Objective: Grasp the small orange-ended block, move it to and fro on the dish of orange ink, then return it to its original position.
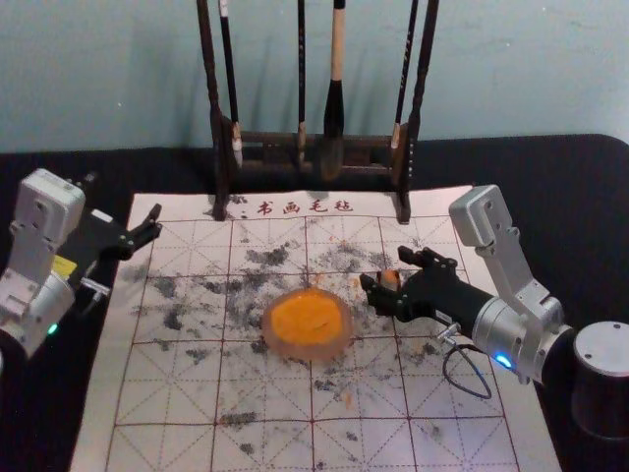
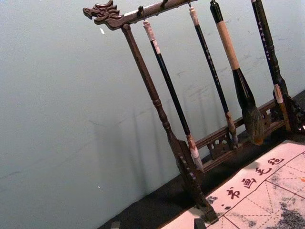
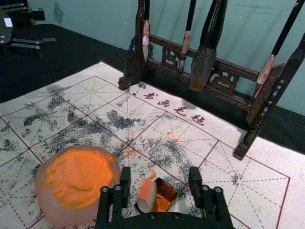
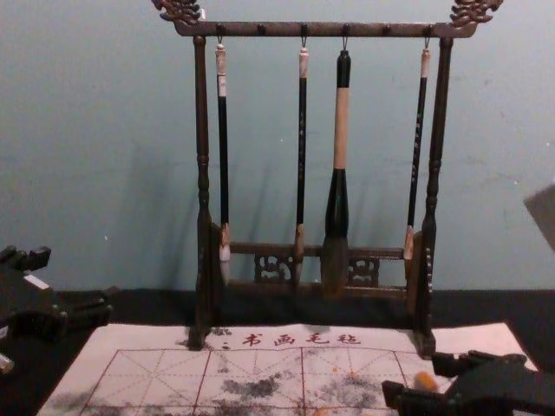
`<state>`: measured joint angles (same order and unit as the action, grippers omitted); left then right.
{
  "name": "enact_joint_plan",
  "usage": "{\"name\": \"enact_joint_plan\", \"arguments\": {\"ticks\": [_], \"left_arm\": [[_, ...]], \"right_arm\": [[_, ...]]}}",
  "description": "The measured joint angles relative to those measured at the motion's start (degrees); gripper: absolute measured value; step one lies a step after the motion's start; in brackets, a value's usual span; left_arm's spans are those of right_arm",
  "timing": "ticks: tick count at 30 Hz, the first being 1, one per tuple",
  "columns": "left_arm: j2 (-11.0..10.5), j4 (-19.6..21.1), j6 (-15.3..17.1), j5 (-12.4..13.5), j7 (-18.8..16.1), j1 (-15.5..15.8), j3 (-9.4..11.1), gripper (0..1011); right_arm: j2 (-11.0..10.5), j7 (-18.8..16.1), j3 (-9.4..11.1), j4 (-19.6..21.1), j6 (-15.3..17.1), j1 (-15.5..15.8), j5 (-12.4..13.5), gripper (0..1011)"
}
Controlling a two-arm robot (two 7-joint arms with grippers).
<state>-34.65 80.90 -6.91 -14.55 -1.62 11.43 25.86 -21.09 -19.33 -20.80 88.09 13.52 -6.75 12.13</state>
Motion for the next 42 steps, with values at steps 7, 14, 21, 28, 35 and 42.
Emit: {"name": "enact_joint_plan", "arguments": {"ticks": [7, 14, 21, 28, 35, 42], "left_arm": [[0.0, 0.0, 0.0, 0.0, 0.0, 0.0, 0.0, 1001], [0.0, 0.0, 0.0, 0.0, 0.0, 0.0, 0.0, 1001], [0.0, 0.0, 0.0, 0.0, 0.0, 0.0, 0.0, 1001], [0.0, 0.0, 0.0, 0.0, 0.0, 0.0, 0.0, 1001], [0.0, 0.0, 0.0, 0.0, 0.0, 0.0, 0.0, 1001], [0.0, 0.0, 0.0, 0.0, 0.0, 0.0, 0.0, 1001]], "right_arm": [[0.0, 0.0, 0.0, 0.0, 0.0, 0.0, 0.0, 940], [0.0, 0.0, 0.0, 0.0, 0.0, 0.0, 0.0, 1000], [0.0, 0.0, 0.0, 0.0, 0.0, 0.0, 0.0, 1000], [0.2, 0.0, 0.6, 0.5, -2.0, 0.1, 0.2, 1000], [1.2, 1.7, 3.5, 3.3, -9.8, 1.1, 1.0, 1000], [4.3, 12.8, 7.2, 1.9, -16.3, 3.2, -5.6, 1000]]}}
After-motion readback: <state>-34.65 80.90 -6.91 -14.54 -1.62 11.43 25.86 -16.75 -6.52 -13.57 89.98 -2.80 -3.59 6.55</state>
